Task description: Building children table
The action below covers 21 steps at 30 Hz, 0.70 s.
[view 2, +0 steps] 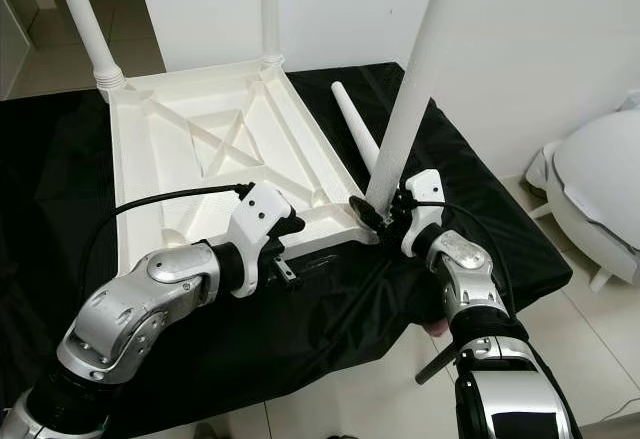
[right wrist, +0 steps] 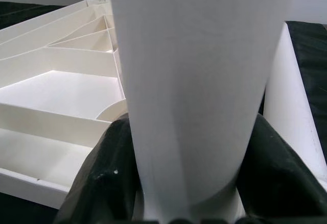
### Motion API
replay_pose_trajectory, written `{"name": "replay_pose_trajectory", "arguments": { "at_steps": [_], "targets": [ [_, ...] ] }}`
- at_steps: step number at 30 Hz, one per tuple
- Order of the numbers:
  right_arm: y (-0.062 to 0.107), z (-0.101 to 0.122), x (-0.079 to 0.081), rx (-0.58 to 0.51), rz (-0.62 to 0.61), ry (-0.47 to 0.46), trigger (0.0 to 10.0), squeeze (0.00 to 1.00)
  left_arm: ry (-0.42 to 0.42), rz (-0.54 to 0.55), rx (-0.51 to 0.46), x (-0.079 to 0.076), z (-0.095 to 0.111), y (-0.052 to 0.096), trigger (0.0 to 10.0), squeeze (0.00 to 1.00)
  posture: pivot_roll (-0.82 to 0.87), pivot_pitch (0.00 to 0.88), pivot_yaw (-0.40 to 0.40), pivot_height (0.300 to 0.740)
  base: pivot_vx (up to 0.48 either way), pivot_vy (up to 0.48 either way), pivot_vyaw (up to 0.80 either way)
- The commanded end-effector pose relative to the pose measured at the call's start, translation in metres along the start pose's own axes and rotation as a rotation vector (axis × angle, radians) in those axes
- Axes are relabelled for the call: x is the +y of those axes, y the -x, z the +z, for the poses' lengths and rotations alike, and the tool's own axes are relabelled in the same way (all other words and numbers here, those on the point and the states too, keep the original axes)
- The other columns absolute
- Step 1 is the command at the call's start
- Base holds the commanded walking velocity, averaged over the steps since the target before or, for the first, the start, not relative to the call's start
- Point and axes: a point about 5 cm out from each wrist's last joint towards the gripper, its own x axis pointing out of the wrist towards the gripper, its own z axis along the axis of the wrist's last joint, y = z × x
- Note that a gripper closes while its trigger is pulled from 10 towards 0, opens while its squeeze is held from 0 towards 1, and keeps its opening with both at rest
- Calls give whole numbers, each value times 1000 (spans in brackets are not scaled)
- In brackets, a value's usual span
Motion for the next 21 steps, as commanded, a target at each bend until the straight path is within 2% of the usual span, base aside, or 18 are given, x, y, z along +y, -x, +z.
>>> {"name": "replay_pose_trajectory", "arguments": {
  "at_steps": [1,6,7,21],
  "targets": [
    [-2,-2,4,10,32,7,0,0,-1,4,0,-1,1,1,10000,0,-16,84,8,740,0,0,0],
    [1,-5,5,11,40,11,0,0,2,3,1,-2,0,2,10000,0,-19,87,8,740,0,0,0],
    [1,-7,6,26,27,14,10000,0,3,2,1,-2,0,1,10000,0,-19,88,8,740,0,0,0],
    [-6,-11,17,29,-125,-21,10000,0,9,0,3,-3,-1,2,10000,0,-24,97,4,740,0,0,0]
  ]
}}
